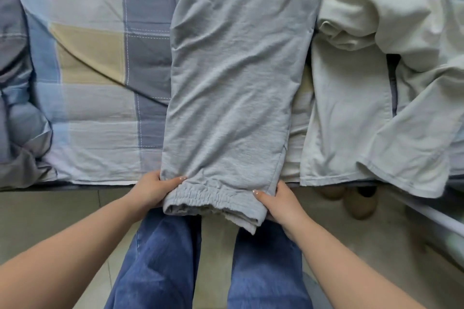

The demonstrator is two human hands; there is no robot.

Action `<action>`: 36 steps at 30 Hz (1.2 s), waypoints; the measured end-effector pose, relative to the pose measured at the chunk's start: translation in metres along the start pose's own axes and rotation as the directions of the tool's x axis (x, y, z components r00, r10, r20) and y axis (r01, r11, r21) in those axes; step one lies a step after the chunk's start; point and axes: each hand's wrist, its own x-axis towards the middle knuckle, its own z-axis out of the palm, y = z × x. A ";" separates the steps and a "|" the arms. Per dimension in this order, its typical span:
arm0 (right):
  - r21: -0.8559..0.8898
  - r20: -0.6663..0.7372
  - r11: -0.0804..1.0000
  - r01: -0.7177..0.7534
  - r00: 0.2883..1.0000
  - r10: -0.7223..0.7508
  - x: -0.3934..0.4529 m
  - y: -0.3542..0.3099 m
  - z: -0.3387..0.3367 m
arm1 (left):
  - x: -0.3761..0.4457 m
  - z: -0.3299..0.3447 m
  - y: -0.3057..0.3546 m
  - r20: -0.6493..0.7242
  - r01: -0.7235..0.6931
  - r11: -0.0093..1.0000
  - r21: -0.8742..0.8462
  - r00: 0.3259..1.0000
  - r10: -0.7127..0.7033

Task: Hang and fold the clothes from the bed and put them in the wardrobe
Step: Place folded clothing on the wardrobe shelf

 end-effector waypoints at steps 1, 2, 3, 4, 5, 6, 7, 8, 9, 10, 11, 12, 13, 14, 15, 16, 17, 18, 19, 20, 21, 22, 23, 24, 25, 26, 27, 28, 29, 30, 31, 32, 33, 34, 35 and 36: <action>0.034 0.001 0.999 -0.020 1.000 0.020 -0.008 0.005 0.003 | -0.007 -0.001 -0.008 0.021 0.032 0.999 0.001 0.999 -0.033; 0.076 -0.016 0.997 -0.026 1.000 0.027 -0.018 0.009 0.006 | -0.015 -0.003 -0.014 0.038 0.056 0.998 -0.008 0.998 -0.056; 0.123 -0.042 0.992 -0.012 0.999 0.017 -0.025 0.010 0.008 | -0.023 -0.003 -0.016 0.049 0.065 0.997 -0.031 0.997 -0.064; 0.164 -0.067 0.986 0.023 0.998 -0.012 -0.032 0.009 0.008 | -0.029 -0.005 -0.015 0.057 0.062 0.996 -0.067 0.997 -0.058; 0.188 -0.091 0.980 0.065 0.995 -0.048 -0.038 0.006 0.006 | -0.034 -0.007 -0.011 0.068 0.050 0.994 -0.101 0.997 -0.044; 0.192 -0.103 0.976 0.102 0.991 -0.083 -0.043 0.001 0.002 | -0.040 -0.008 -0.005 0.086 0.032 0.992 -0.121 0.996 -0.022; 0.196 -0.106 0.972 0.129 0.988 -0.110 -0.047 -0.004 -0.001 | -0.046 -0.010 0.002 0.102 0.008 0.993 -0.120 0.995 0.004; 0.198 -0.095 0.969 0.146 0.987 -0.129 -0.053 -0.010 -0.003 | -0.053 -0.013 0.008 0.121 -0.017 0.994 -0.104 0.992 0.029; 0.193 -0.080 0.970 0.149 0.988 -0.136 -0.058 -0.014 -0.004 | -0.059 -0.016 0.013 0.140 -0.032 0.996 -0.079 0.989 0.043; 0.181 -0.062 0.974 0.137 0.990 -0.128 -0.064 -0.015 -0.004 | -0.067 -0.018 0.013 0.155 -0.032 0.998 -0.059 0.987 0.041; 0.173 -0.046 0.978 0.113 0.993 -0.107 -0.069 -0.015 -0.003 | -0.074 -0.021 0.013 0.170 -0.027 0.998 -0.051 0.985 0.035; 0.184 -0.031 0.980 0.080 0.997 -0.075 -0.074 -0.013 -0.002 | -0.081 -0.023 0.012 0.182 -0.017 0.998 -0.053 0.983 0.027; 0.218 -0.017 0.975 0.034 0.999 -0.031 -0.077 -0.012 -0.001 | -0.086 -0.025 0.011 0.191 -0.013 0.998 -0.063 0.981 0.024; 0.266 0.003 0.964 -0.007 1.000 0.007 -0.080 -0.013 0.000 | -0.090 -0.026 0.012 0.188 -0.019 0.996 -0.086 0.982 0.034; 0.320 0.024 0.947 -0.042 0.999 0.036 -0.081 -0.016 0.001 | -0.091 -0.027 0.015 0.174 -0.034 0.991 -0.126 0.983 0.056; 0.381 0.051 0.922 -0.065 0.997 0.050 -0.080 -0.023 0.000 | -0.091 -0.028 0.022 0.162 -0.053 0.983 -0.178 0.983 0.082; 0.434 0.070 0.897 -0.081 0.996 0.056 -0.076 -0.031 -0.001 | -0.090 -0.027 0.031 0.155 -0.071 0.967 -0.244 0.982 0.111; 0.478 0.083 0.875 -0.083 0.995 0.049 -0.071 -0.042 -0.004 | -0.087 -0.026 0.042 0.139 -0.083 0.950 -0.300 0.982 0.130; 0.513 0.089 0.855 -0.072 0.996 0.030 -0.064 -0.053 -0.007 | -0.080 -0.027 0.055 0.111 -0.094 0.934 -0.345 0.984 0.140; 0.539 0.087 0.841 -0.052 0.996 0.006 -0.058 -0.068 -0.010 | -0.073 -0.028 0.069 0.073 -0.099 0.919 -0.382 0.988 0.137; 0.558 0.084 0.829 -0.031 0.996 -0.019 -0.050 -0.083 -0.013 | -0.064 -0.030 0.085 0.052 -0.111 0.906 -0.409 0.988 0.145; 0.580 0.079 0.814 -0.012 0.996 -0.042 -0.042 -0.100 -0.016 | -0.057 -0.031 0.103 0.054 -0.125 0.900 -0.418 0.985 0.162; 0.604 0.061 0.797 0.012 0.996 -0.061 -0.031 -0.118 -0.020 | -0.048 -0.032 0.121 0.072 -0.142 0.900 -0.413 0.980 0.187; 0.623 0.036 0.781 0.037 0.997 -0.076 -0.020 -0.135 -0.023 | -0.040 -0.032 0.140 0.080 -0.152 0.890 -0.429 0.975 0.205; 0.633 0.003 0.772 0.066 0.996 -0.088 -0.006 -0.153 -0.027 | -0.032 -0.032 0.159 0.073 -0.154 0.870 -0.469 0.975 0.211; 0.639 -0.021 0.764 0.091 0.995 -0.101 0.006 -0.171 -0.031 | -0.023 -0.032 0.178 0.051 -0.154 0.849 -0.506 0.977 0.208; 0.640 -0.047 0.760 0.114 0.993 -0.110 0.019 -0.189 -0.034 | -0.013 -0.032 0.196 0.028 -0.164 0.835 -0.525 0.977 0.210; 0.647 -0.063 0.751 0.131 0.991 -0.119 0.029 -0.205 -0.037 | -0.005 -0.032 0.214 0.019 -0.173 0.827 -0.536 0.976 0.217; 0.652 -0.072 0.744 0.144 0.989 -0.129 0.036 -0.222 -0.040 | 0.003 -0.031 0.233 0.027 -0.177 0.823 -0.540 0.973 0.227; 0.658 -0.078 0.736 0.156 0.987 -0.140 0.044 -0.238 -0.042 | 0.011 -0.030 0.248 0.036 -0.176 0.826 -0.536 0.972 0.231; 0.669 -0.086 0.725 0.165 0.986 -0.145 0.051 -0.252 -0.043 | 0.021 -0.029 0.261 0.038 -0.177 0.830 -0.529 0.972 0.232; 0.687 -0.096 0.707 0.167 0.985 -0.140 0.058 -0.263 -0.045 | 0.029 -0.028 0.272 0.036 -0.176 0.832 -0.526 0.973 0.228; 0.702 -0.111 0.692 0.171 0.985 -0.131 0.065 -0.271 -0.046 | 0.036 -0.027 0.281 0.029 -0.170 0.832 -0.528 0.975 0.218; 0.707 -0.116 0.685 0.176 0.984 -0.134 0.070 -0.278 -0.045 | 0.042 -0.025 0.288 0.019 -0.170 0.831 -0.530 0.977 0.213; 0.701 -0.118 0.690 0.180 0.984 -0.137 0.076 -0.281 -0.046 | 0.048 -0.024 0.293 0.005 -0.178 0.827 -0.533 0.977 0.214; 0.675 -0.123 0.714 0.185 0.983 -0.139 0.080 -0.281 -0.045 | 0.054 -0.024 0.295 -0.017 -0.197 0.823 -0.533 0.975 0.222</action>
